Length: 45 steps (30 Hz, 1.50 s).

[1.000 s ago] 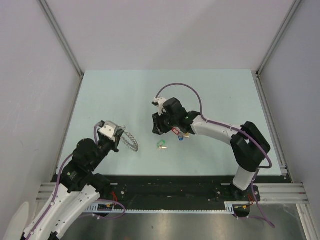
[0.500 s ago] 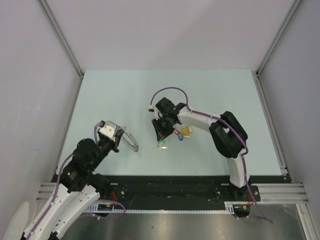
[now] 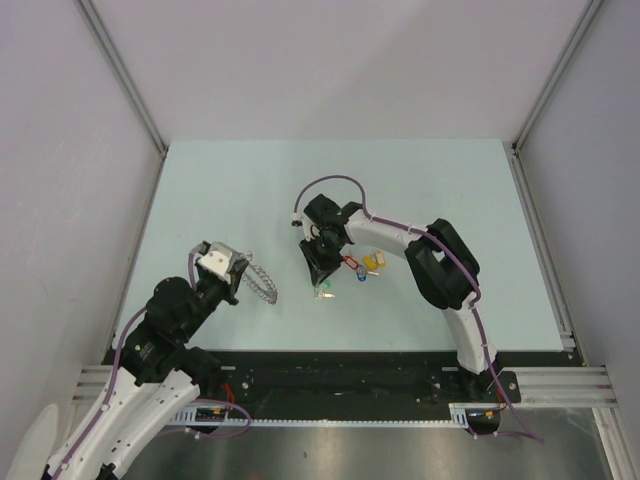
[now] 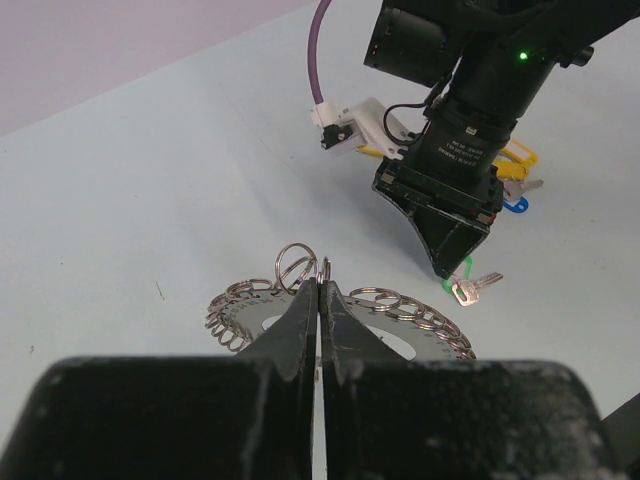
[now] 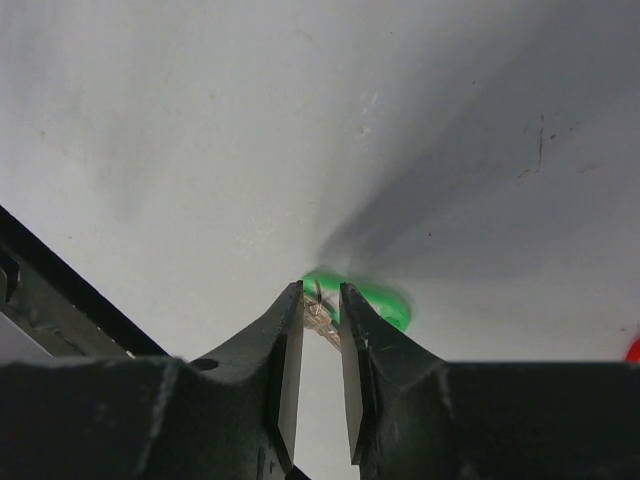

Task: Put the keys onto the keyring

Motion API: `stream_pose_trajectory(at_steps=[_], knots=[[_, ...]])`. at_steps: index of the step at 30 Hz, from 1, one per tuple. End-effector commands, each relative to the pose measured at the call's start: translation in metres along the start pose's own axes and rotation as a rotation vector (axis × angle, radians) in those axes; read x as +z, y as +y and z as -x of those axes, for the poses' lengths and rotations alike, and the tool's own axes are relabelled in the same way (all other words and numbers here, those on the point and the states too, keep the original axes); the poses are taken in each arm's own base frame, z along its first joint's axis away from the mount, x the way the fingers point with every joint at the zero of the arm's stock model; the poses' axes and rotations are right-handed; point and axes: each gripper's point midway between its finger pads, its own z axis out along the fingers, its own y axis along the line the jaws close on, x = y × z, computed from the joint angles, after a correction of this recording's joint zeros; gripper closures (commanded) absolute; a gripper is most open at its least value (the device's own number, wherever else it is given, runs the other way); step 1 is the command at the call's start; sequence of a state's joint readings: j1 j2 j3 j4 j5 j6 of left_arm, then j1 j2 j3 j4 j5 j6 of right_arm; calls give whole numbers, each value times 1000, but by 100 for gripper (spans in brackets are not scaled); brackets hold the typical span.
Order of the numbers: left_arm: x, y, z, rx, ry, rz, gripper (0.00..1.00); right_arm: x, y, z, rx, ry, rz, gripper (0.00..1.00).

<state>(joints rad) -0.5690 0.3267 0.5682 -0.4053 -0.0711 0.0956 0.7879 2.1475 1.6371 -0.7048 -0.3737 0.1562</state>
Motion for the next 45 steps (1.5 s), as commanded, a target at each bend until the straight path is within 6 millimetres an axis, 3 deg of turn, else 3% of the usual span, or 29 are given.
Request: stream_pose_trajectory(at_steps=[1, 11, 15, 19, 27, 31, 33, 37, 38, 41, 45], knots=[[1, -1, 17, -10, -67, -8, 99, 1, 7, 3, -11, 21, 27, 77], [0, -1, 17, -8, -68, -11, 98, 6, 7, 0, -15, 38, 33, 84], [0, -1, 18, -8, -70, -11, 99, 2, 8, 1, -26, 24, 26, 100], [0, -1, 17, -8, -68, -8, 99, -8, 14, 6, -75, -23, 15, 100], [2, -1, 15, -9, -56, -6, 99, -31, 14, 22, -175, -262, -76, 100], [6, 0, 8, -16, -24, 0, 99, -33, 19, 27, -244, -399, -94, 100], [8, 0, 4, -26, -4, 9, 98, -34, 19, 20, -260, -433, -96, 100], [20, 2, -13, -35, 88, 26, 99, -44, 33, 30, -315, -589, -71, 100], [22, 1, -14, -40, 100, 27, 99, -40, 31, 22, -321, -589, -72, 100], [34, 2, -25, -49, 166, 36, 99, -57, 42, 28, -361, -692, -66, 100], [56, 7, -36, -48, 260, 36, 99, -77, 44, 19, -380, -800, -66, 100]])
